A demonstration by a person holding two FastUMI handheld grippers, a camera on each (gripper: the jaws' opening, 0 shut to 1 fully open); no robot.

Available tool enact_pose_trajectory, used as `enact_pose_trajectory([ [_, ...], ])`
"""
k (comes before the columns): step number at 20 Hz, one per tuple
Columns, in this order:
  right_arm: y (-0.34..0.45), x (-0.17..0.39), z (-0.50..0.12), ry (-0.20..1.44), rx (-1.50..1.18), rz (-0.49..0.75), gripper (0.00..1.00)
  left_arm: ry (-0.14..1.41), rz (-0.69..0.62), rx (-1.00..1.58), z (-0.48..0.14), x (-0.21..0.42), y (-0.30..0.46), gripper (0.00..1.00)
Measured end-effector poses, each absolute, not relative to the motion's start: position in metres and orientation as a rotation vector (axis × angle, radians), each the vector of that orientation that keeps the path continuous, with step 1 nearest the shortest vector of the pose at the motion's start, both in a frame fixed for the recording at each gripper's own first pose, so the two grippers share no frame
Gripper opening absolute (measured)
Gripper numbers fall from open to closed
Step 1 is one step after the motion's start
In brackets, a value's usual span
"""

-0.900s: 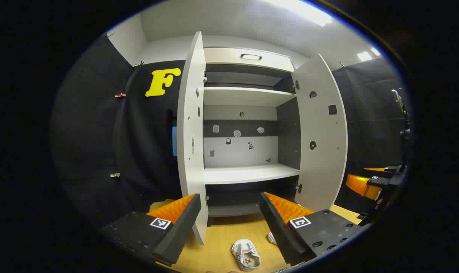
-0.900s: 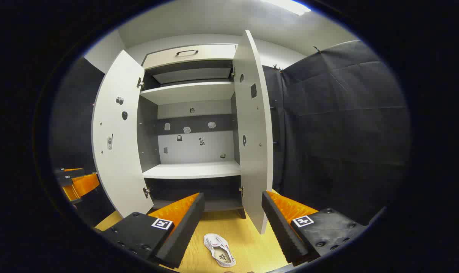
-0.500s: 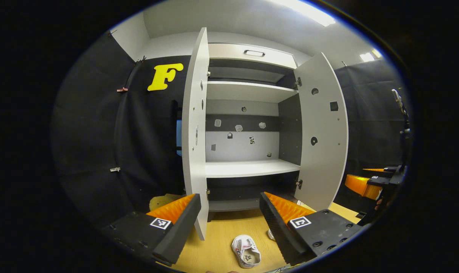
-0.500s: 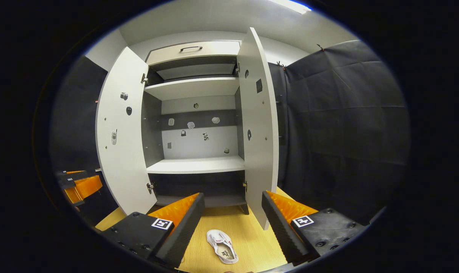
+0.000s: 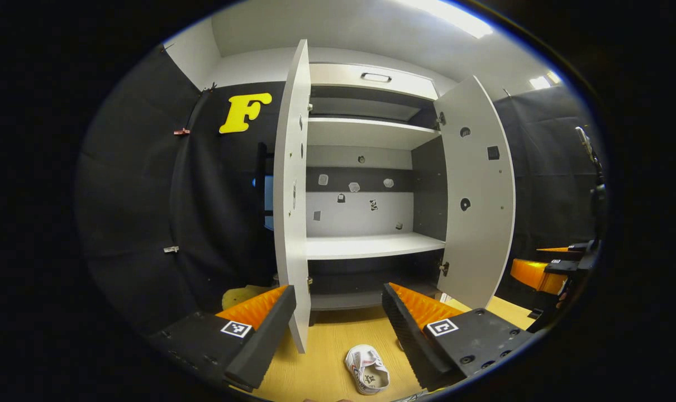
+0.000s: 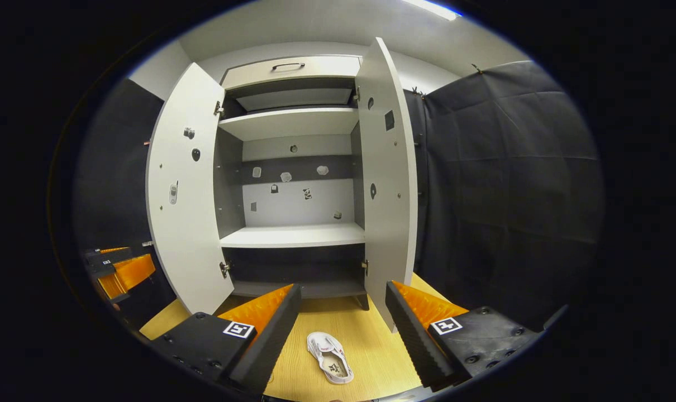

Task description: Grab one shoe with the right hand and put it into the shoe cabinet, grab the other shoe with the left hand and put it into the shoe cabinet; then close the right door with the right hand and the left door with the left hand.

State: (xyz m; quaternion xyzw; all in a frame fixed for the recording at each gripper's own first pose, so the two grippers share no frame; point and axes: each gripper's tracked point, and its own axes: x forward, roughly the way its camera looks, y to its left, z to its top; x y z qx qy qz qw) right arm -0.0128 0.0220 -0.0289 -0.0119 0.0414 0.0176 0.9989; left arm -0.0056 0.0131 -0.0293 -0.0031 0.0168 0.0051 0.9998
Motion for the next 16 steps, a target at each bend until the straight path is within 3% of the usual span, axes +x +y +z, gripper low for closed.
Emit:
enact_pose_trajectory([
  [9, 0.049, -0.007, -0.078, 0.217, -0.026, 0.104, 0.98, 0.067, 0.001, -0.03, -0.043, -0.002, 0.017, 0.97],
  [16, 0.068, 0.004, -0.157, 0.412, -0.053, 0.206, 0.99, 0.117, 0.022, -0.03, -0.063, -0.001, 0.026, 0.97],
])
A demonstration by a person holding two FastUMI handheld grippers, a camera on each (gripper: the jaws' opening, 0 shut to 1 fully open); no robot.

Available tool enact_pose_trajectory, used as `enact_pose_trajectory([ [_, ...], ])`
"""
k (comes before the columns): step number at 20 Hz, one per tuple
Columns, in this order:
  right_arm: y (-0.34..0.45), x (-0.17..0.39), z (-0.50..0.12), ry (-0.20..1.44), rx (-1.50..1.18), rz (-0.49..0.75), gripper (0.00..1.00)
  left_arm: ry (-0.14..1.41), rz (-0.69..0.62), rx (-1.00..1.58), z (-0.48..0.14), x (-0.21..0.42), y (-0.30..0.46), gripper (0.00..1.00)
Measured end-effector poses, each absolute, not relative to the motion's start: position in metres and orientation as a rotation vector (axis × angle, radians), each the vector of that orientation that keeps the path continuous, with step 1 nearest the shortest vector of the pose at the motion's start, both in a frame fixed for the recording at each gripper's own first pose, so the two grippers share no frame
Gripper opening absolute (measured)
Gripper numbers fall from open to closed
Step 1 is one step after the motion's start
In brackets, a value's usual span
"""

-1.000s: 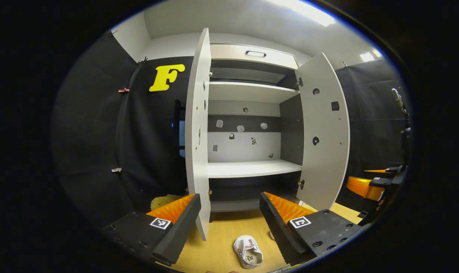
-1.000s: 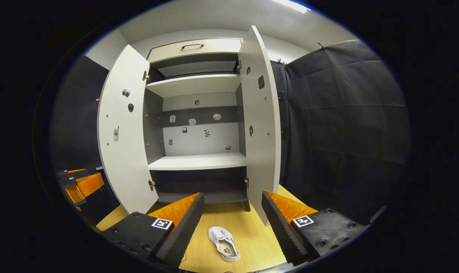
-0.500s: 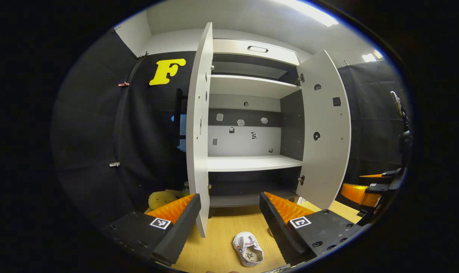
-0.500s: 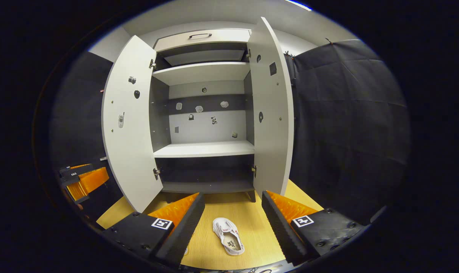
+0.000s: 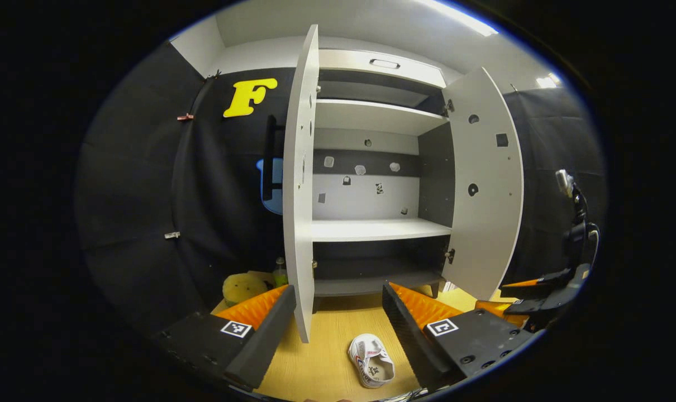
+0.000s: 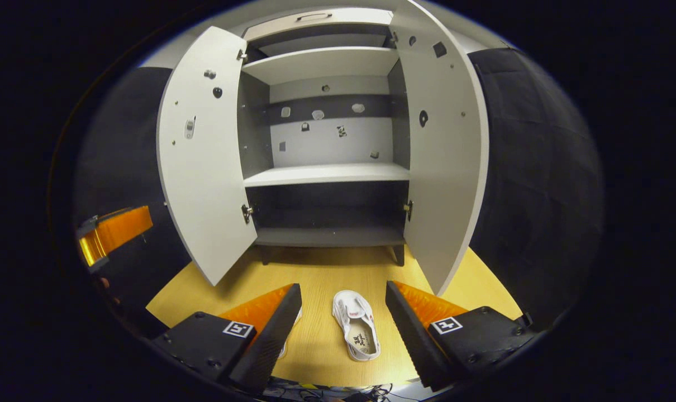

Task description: Grab one shoe with the right hand and put it into the shoe cabinet, grab the other shoe with the left hand and put it into the shoe cabinet; then close the right door with the right hand and the left door with the left hand.

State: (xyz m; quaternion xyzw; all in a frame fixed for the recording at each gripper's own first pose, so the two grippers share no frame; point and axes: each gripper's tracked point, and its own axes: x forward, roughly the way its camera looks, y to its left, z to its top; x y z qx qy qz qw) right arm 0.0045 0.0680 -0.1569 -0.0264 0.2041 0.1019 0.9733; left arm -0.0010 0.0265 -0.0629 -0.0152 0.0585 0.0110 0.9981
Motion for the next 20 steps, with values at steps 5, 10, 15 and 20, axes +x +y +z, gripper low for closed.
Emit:
enact_pose_trajectory([
  [5, 0.079, 0.009, -0.217, 0.553, -0.019, 0.251, 0.99, 0.155, 0.04, -0.035, -0.077, -0.001, 0.029, 0.97],
  [10, 0.081, 0.03, -0.273, 0.61, -0.064, 0.265, 0.99, 0.215, 0.068, -0.047, -0.099, -0.008, 0.032, 0.98],
  [15, 0.078, 0.045, -0.333, 0.695, -0.099, 0.242, 0.99, 0.243, 0.081, -0.093, -0.11, -0.015, 0.04, 0.97],
  [20, 0.08, 0.051, -0.376, 0.792, -0.063, 0.207, 0.99, 0.265, 0.085, -0.037, -0.123, -0.02, 0.05, 0.96],
])
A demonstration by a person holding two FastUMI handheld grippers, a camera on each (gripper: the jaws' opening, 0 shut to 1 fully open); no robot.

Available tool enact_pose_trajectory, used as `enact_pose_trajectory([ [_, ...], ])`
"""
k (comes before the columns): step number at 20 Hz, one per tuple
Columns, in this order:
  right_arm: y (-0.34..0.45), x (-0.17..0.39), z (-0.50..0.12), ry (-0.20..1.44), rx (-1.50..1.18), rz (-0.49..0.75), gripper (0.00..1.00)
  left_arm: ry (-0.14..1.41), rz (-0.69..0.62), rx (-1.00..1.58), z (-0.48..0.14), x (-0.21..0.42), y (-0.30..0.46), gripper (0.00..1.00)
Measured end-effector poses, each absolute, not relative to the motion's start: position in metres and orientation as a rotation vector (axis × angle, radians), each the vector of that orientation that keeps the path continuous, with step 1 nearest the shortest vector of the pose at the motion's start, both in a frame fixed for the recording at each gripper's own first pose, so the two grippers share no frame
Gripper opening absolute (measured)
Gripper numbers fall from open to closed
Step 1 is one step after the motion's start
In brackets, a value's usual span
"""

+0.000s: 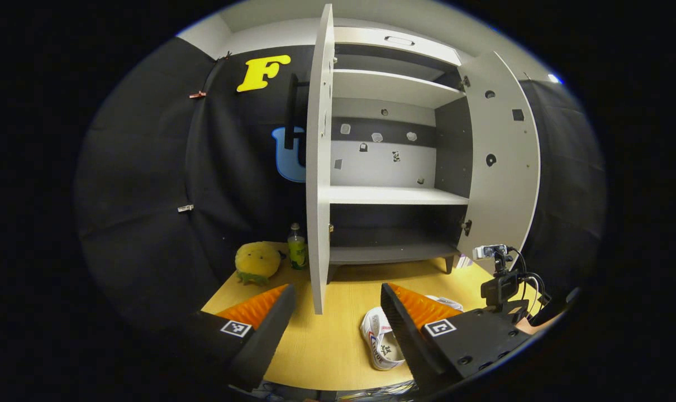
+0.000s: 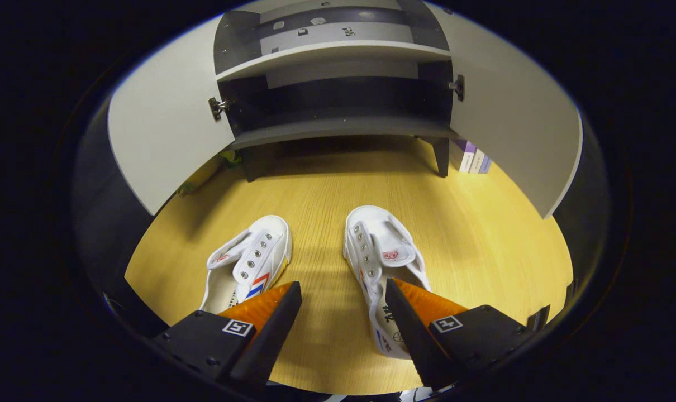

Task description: Grab one shoe with the right hand and put it into the shoe cabinet, grab the other shoe with the left hand and put it into the shoe cabinet; then close the right door with the right hand and the left door with the left hand.

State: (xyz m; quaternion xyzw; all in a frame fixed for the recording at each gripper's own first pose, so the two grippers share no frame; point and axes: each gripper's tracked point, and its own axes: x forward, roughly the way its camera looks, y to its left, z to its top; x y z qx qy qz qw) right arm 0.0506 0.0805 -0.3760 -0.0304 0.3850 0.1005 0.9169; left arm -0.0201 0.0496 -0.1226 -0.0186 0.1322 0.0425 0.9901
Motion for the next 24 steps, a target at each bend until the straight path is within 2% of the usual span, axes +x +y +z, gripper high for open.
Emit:
enact_pose_trajectory([
  [6, 0.086, 0.078, -0.403, 0.81, -0.055, 0.175, 0.99, 0.309, 0.088, -0.044, -0.139, -0.019, 0.055, 0.96],
  [8, 0.082, 0.09, -0.41, 0.808, -0.059, 0.141, 0.91, 0.311, 0.085, -0.045, -0.142, -0.016, 0.056, 0.96],
  [10, 0.075, 0.098, -0.411, 0.8, -0.069, 0.099, 0.72, 0.31, 0.089, -0.035, -0.143, -0.015, 0.059, 0.96],
  [12, 0.07, 0.1, -0.411, 0.794, -0.072, 0.074, 0.38, 0.309, 0.091, -0.041, -0.144, -0.015, 0.061, 0.96],
  [13, 0.071, 0.099, -0.412, 0.799, -0.077, 0.079, 0.29, 0.311, 0.092, -0.047, -0.144, -0.014, 0.06, 0.96],
  [14, 0.071, 0.099, -0.412, 0.802, -0.09, 0.087, 0.27, 0.314, 0.092, -0.053, -0.145, -0.014, 0.058, 0.96],
  [16, 0.074, 0.095, -0.413, 0.814, -0.106, 0.11, 0.31, 0.311, 0.099, -0.055, -0.144, -0.012, 0.055, 0.96],
  [17, 0.074, 0.099, -0.415, 0.812, -0.113, 0.118, 0.16, 0.309, 0.105, -0.053, -0.143, -0.011, 0.052, 0.96],
  [21, 0.078, 0.098, -0.417, 0.826, -0.082, 0.171, 0.07, 0.301, 0.151, -0.018, -0.135, -0.018, 0.036, 0.96],
  [24, 0.078, 0.096, -0.415, 0.851, -0.079, 0.223, 0.05, 0.321, 0.202, -0.022, -0.134, -0.027, 0.016, 0.96],
])
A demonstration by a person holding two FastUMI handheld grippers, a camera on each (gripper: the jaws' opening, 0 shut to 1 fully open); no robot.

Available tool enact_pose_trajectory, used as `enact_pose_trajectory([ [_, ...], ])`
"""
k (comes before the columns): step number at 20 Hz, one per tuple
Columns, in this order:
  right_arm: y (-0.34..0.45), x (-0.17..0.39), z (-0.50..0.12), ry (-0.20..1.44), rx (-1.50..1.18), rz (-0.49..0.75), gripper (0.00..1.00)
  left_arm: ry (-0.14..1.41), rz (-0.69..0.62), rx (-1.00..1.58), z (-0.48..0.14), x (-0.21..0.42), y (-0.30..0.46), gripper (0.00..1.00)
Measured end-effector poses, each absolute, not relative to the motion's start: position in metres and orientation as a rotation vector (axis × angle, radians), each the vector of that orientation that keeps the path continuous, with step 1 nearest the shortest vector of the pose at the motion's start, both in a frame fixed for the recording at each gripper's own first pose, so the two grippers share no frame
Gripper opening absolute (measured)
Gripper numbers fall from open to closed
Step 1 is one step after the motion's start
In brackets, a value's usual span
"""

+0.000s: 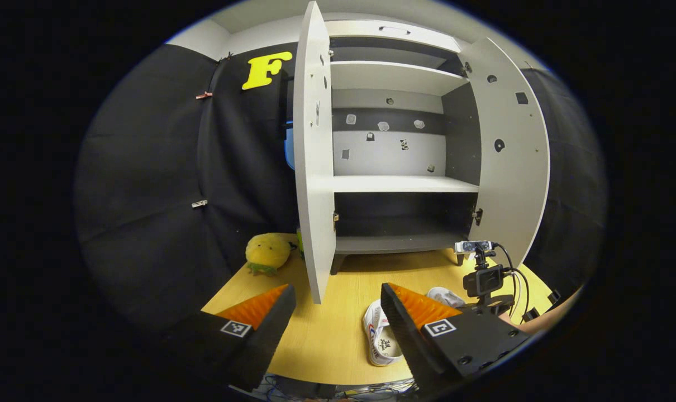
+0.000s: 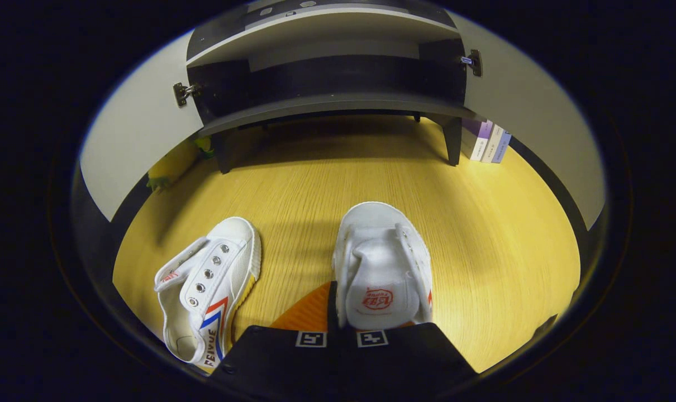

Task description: Grab one shoe with the right hand and put it into the shoe cabinet, grab the other shoe with the left hand and put it into the shoe cabinet; then close the right door with the right hand and the left door with the left hand.

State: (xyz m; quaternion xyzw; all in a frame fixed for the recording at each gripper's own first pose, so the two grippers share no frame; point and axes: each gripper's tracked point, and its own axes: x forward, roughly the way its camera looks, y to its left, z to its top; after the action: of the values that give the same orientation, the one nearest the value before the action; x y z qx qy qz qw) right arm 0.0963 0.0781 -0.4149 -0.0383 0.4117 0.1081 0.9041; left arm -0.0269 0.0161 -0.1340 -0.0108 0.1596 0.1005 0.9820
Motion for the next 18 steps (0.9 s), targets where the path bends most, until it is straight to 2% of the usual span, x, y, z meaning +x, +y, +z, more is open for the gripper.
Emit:
enact_pose_trajectory([
  [7, 0.077, 0.099, -0.403, 0.819, -0.147, 0.343, 0.05, 0.352, 0.327, -0.057, -0.116, -0.037, -0.032, 0.96],
  [12, 0.082, 0.097, -0.373, 0.762, -0.16, 0.38, 0.05, 0.319, 0.252, -0.014, -0.109, -0.013, -0.044, 0.95],
  [18, 0.101, 0.102, -0.286, 0.619, -0.134, 0.389, 0.05, 0.275, 0.133, -0.007, -0.101, 0.012, -0.036, 0.96],
])
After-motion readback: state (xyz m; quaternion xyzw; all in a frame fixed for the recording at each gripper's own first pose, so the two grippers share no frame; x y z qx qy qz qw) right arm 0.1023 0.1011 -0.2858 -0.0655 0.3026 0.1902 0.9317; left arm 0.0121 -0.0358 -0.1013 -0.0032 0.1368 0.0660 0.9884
